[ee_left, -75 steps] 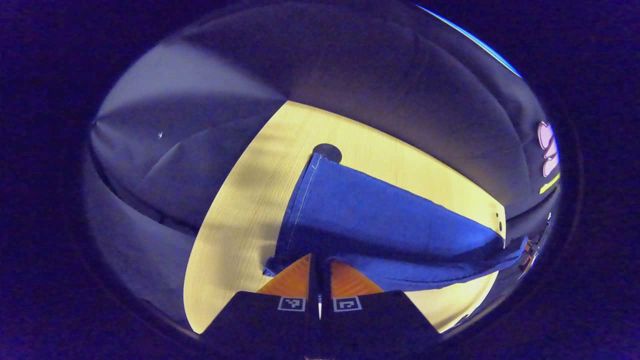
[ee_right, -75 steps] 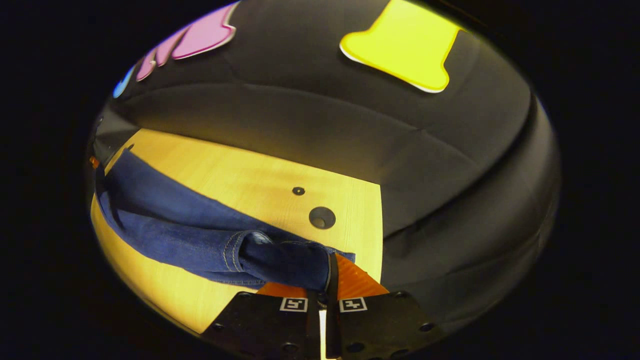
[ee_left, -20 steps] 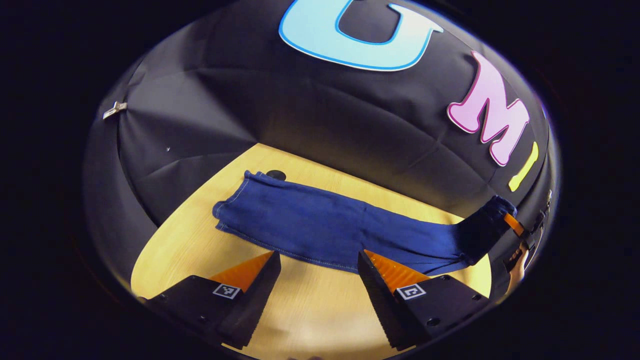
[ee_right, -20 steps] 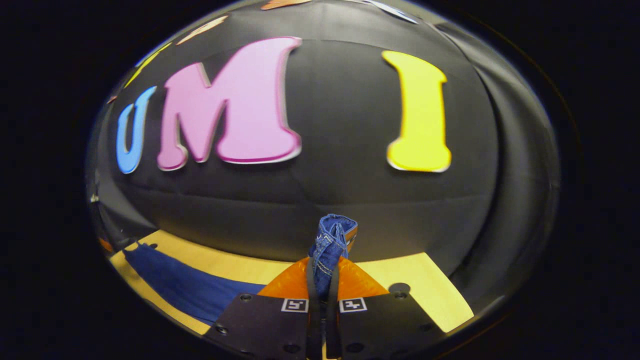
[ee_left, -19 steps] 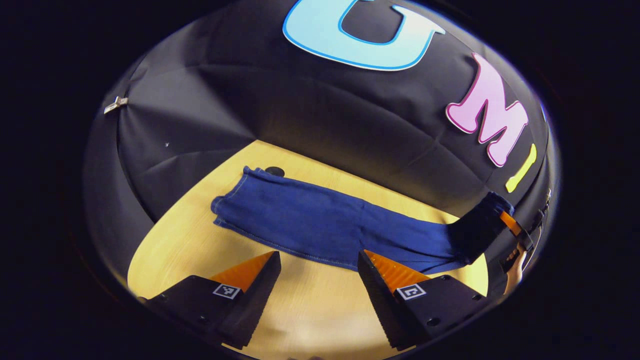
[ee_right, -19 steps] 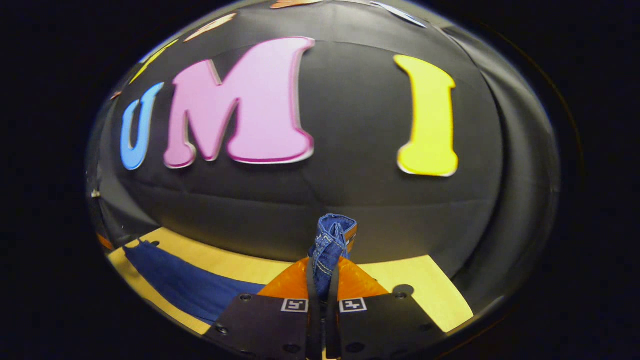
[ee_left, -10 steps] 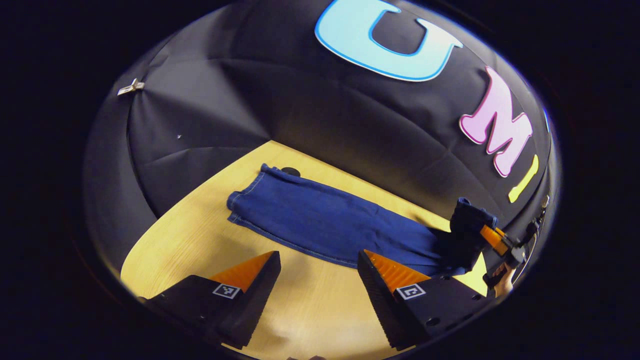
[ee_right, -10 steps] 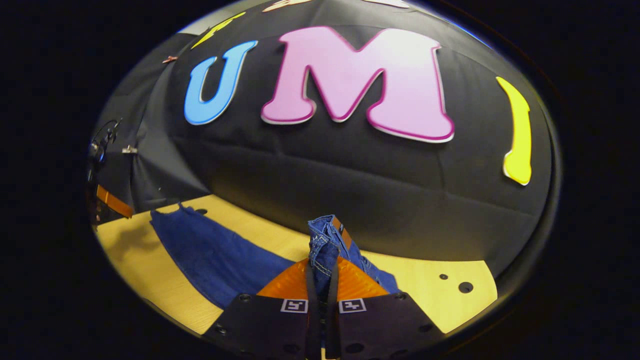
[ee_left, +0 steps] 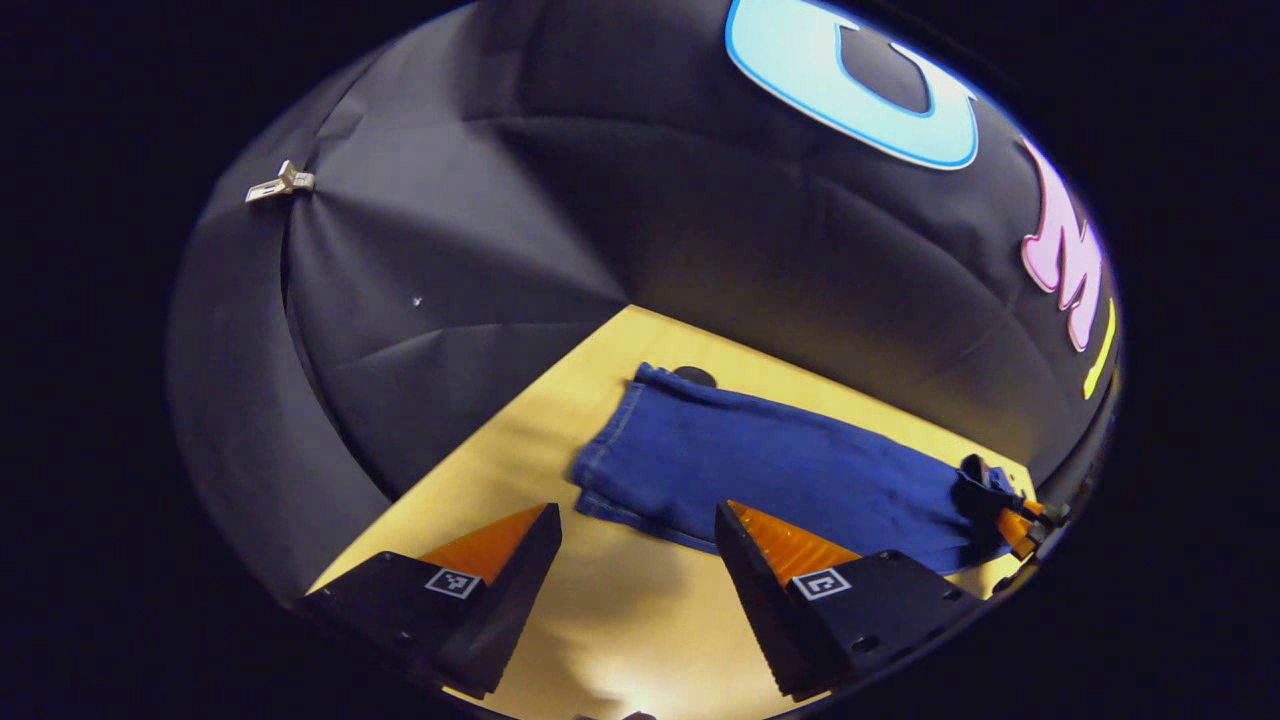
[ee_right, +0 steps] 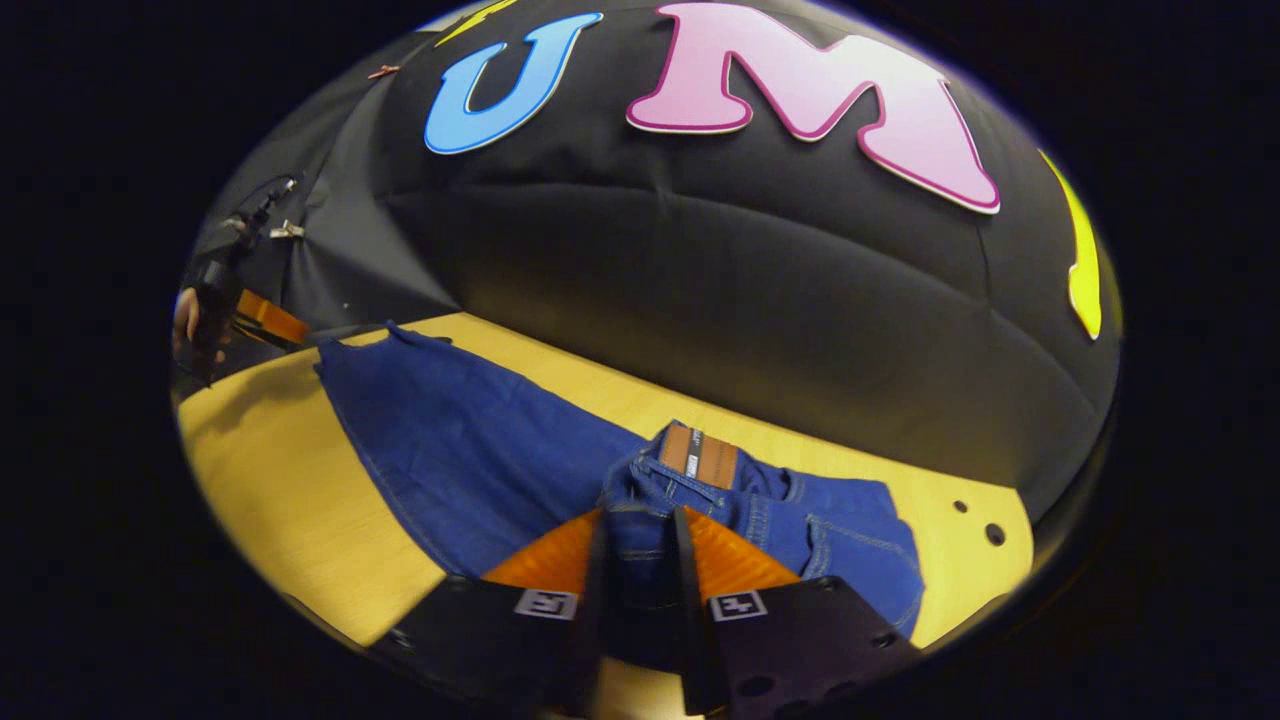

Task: Grasp the waist and the cuffs of the jeans and fold them to make the two legs overlap; first hold the waist and fold one-third of the jeans toward the cuffs, then hold the cuffs and fold the remaining one-third in the same direction to finish folding.

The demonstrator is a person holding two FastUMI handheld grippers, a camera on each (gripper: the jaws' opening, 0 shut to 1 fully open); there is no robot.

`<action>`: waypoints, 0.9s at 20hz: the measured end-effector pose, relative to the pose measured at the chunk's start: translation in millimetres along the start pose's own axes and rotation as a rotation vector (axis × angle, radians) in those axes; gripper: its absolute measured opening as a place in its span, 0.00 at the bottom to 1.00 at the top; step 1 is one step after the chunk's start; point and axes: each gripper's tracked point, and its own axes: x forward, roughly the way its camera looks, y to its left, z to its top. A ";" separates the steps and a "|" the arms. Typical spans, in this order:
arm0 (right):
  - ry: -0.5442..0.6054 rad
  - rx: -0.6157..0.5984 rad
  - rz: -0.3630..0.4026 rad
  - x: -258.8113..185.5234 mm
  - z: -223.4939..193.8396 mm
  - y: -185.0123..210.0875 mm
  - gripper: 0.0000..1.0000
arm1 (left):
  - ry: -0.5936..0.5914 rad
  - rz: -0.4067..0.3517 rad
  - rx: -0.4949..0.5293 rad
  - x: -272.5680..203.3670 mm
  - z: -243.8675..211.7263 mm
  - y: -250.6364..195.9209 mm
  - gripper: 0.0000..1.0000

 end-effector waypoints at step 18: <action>0.105 0.070 0.022 -39.2 -29.0 16.8 0.98 | 0.040 -0.106 -0.303 64.9 -11.6 -37.9 0.48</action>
